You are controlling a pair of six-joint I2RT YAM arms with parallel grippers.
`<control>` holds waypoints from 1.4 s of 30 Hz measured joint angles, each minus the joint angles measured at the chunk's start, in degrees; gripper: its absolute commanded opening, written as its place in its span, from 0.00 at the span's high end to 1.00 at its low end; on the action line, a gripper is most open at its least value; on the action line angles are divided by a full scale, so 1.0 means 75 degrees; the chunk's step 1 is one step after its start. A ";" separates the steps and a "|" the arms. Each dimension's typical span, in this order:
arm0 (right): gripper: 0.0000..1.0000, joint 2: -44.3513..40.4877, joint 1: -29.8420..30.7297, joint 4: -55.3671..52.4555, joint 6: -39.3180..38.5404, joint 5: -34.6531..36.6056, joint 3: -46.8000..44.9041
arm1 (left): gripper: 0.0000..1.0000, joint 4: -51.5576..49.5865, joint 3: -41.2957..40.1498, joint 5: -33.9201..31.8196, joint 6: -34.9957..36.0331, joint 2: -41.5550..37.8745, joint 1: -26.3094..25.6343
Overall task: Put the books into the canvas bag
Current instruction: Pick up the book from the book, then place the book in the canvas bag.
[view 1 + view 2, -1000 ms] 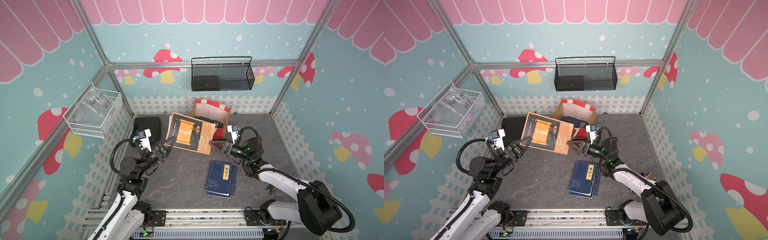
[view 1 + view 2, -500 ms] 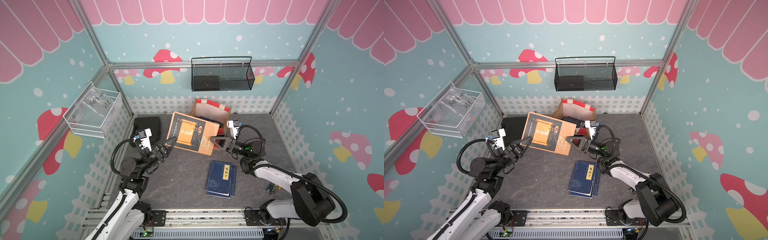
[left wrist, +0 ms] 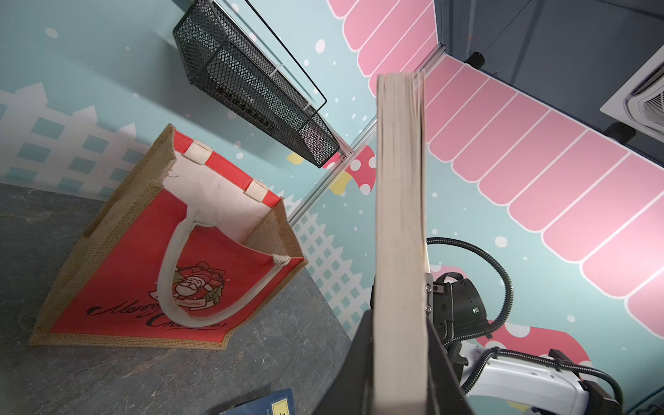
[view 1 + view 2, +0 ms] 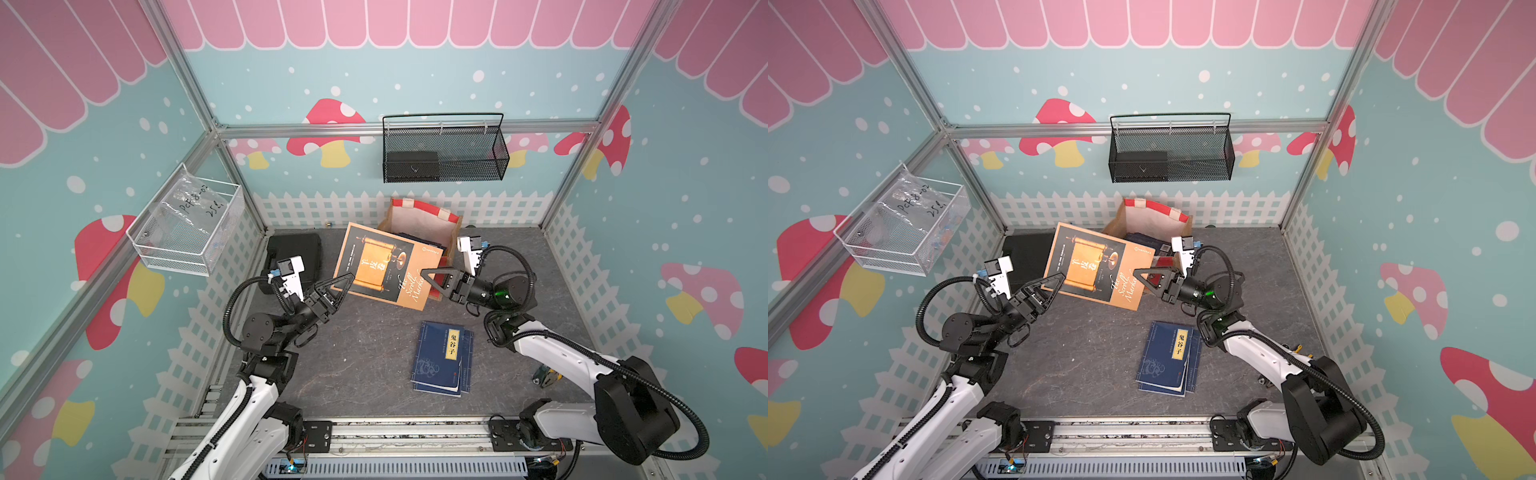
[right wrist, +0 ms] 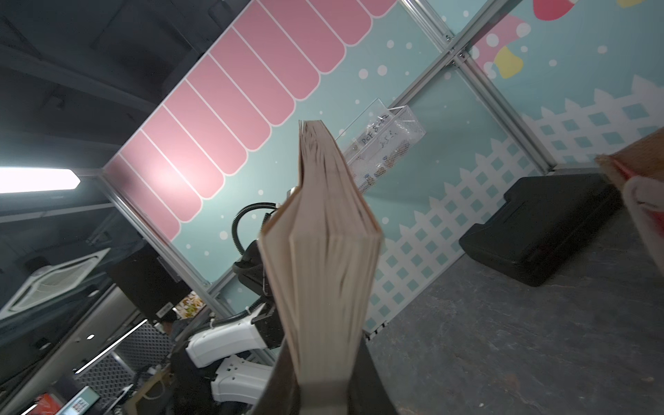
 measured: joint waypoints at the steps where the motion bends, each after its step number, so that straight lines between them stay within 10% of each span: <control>1: 0.98 -0.0006 0.0000 -0.0221 -0.0079 -0.0009 0.0099 | 0.35 -0.0026 0.0000 0.0012 0.0047 0.0000 0.0000; 8: 1.00 -0.0020 -0.0449 -0.2943 -0.0825 -0.0134 0.1629 | 0.02 -0.1227 0.0128 -0.0058 0.0702 -0.0248 -0.0003; 25: 1.00 0.2095 -0.2387 -0.9020 -0.2532 0.0769 0.5779 | 0.01 -0.3727 0.0420 -0.0510 0.2294 -0.1137 0.0166; 42: 1.00 0.3891 -0.2171 -1.0503 -0.2795 0.1183 0.7335 | 0.01 -0.3756 0.0420 -0.0708 0.2430 -0.1373 0.0248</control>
